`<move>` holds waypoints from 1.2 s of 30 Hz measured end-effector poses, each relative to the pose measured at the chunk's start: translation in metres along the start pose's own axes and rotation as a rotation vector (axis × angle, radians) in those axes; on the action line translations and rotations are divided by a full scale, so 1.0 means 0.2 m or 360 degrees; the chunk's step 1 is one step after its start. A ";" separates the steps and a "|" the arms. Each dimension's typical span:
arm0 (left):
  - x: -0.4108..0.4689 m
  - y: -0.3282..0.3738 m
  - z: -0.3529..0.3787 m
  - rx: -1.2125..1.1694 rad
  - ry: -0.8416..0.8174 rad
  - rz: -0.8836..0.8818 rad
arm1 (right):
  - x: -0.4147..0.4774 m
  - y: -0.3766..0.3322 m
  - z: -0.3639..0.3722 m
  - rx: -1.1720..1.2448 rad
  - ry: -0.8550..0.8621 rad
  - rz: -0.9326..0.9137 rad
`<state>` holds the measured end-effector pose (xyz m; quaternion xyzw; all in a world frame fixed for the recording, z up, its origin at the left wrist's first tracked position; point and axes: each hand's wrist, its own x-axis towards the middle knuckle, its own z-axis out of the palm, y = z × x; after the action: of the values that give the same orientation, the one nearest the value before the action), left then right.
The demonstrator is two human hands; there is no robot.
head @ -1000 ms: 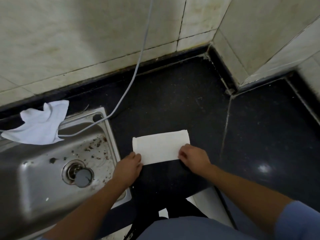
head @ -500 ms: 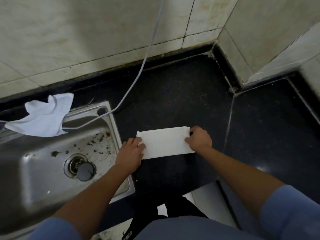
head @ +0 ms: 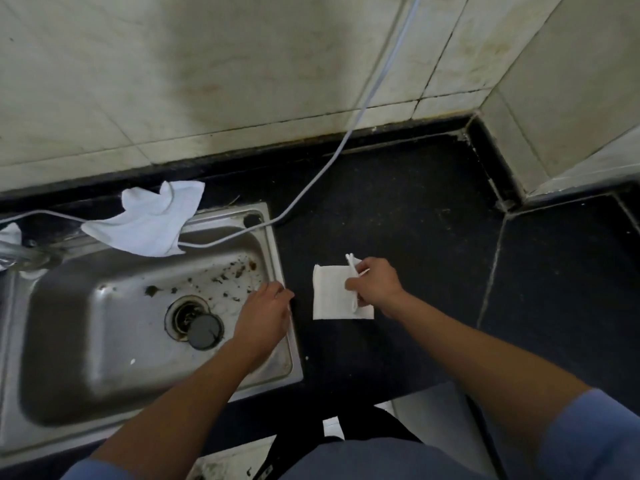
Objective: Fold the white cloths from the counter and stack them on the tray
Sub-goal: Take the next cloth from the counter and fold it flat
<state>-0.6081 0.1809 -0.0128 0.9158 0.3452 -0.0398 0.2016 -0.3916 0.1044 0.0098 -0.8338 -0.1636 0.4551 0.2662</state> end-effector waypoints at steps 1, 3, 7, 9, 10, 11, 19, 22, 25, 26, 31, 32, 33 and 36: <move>-0.02 -0.02 -0.01 0.0005 -0.0007 -0.0026 | 0.02 -0.02 0.07 -0.0104 -0.0015 -0.0005; -0.07 -0.06 -0.02 0.0017 -0.0042 -0.0067 | 0.05 -0.03 0.18 -0.0314 -0.0012 -0.0024; -0.13 -0.12 -0.02 -0.0028 -0.0081 -0.0070 | 0.08 -0.02 0.30 -0.0532 -0.0025 -0.0025; -0.13 -0.13 -0.02 -0.0044 -0.0088 -0.0069 | 0.08 -0.01 0.31 -0.0541 -0.0029 -0.0059; -0.12 -0.12 -0.02 -0.0042 -0.0077 -0.0069 | 0.07 0.00 0.30 -0.0503 -0.0034 -0.0079; -0.11 -0.11 -0.02 -0.0038 -0.0062 -0.0061 | 0.06 0.02 0.27 -0.0451 -0.0036 -0.0109; 0.17 0.18 0.07 0.0280 -0.0297 0.0368 | 0.03 0.26 0.01 -0.1713 0.0105 -0.0994; 0.21 0.16 0.12 0.0518 -0.0441 0.0387 | 0.09 0.37 0.00 -0.1962 -0.0071 -0.0941; 0.21 0.09 0.18 0.0619 -0.0496 0.0417 | 0.13 0.44 -0.02 -0.1980 -0.0019 -0.0997; 0.21 0.08 0.19 0.0630 -0.0497 0.0424 | 0.14 0.44 -0.02 -0.2008 -0.0024 -0.1002; 0.19 0.12 0.15 0.0647 -0.0507 0.0365 | 0.15 0.38 -0.05 -0.2094 -0.0081 -0.1048; 0.18 0.12 0.14 0.0618 -0.0480 0.0321 | 0.15 0.34 -0.06 -0.2047 -0.0065 -0.1081; 0.15 0.12 0.13 0.0567 -0.0415 0.0270 | 0.16 0.29 -0.06 -0.1961 -0.0045 -0.1131; 0.03 0.10 0.08 0.0459 -0.0217 0.0087 | 0.22 0.11 -0.02 -0.1769 -0.0081 -0.1148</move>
<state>-0.5895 0.1649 -0.0219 0.9394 0.2964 -0.1456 0.0920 -0.3640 0.1078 -0.0301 -0.7291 -0.6491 0.2048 -0.0719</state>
